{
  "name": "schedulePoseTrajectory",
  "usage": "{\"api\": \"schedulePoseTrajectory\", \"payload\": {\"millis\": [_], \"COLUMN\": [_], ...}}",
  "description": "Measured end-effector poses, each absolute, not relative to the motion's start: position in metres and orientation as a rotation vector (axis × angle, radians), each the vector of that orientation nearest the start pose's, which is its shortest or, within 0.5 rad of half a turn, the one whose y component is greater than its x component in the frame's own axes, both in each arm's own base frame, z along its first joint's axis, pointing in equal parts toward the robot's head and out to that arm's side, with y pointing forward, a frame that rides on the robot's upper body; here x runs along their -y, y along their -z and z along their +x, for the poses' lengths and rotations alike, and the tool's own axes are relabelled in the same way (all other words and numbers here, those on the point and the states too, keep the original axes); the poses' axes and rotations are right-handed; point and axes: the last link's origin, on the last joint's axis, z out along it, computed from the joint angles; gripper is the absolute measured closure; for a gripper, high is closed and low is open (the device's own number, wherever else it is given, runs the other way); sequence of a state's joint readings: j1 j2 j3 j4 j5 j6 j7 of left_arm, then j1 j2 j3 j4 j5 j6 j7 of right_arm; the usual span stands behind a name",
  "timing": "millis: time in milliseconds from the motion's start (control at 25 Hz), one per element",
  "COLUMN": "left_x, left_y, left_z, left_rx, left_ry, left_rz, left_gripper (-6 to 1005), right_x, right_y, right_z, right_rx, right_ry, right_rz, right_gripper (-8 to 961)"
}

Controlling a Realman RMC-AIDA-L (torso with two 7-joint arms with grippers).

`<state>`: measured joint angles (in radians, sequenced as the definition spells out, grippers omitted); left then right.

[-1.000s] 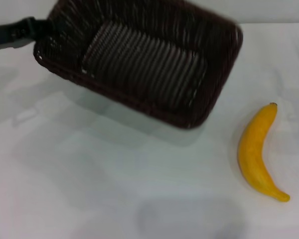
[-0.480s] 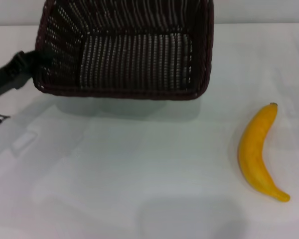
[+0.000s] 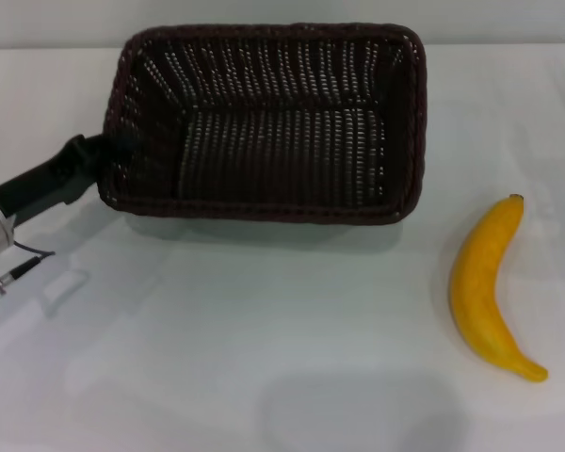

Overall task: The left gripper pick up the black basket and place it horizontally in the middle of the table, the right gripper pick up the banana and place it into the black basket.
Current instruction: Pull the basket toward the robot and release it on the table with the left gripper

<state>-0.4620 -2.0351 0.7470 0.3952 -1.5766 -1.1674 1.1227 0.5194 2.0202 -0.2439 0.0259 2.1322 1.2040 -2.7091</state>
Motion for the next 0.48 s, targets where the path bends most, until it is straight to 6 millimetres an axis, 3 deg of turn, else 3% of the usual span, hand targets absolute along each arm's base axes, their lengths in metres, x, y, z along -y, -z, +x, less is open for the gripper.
{"api": "schedulePoseTrajectory", "payload": {"millis": [480], "left_x": [-0.331], "left_y": [0.014], "left_z": [-0.316], "left_rx": [1.881], "left_ry": [1.174], "left_rz": [-1.798], "left_gripper": [738], "right_x": [-0.347], "right_y": [-0.047], "right_z": [0.359], "right_rx": [-0.706], "right_ry": [-0.83], "right_rz": [-1.362], "right_gripper": [123]}}
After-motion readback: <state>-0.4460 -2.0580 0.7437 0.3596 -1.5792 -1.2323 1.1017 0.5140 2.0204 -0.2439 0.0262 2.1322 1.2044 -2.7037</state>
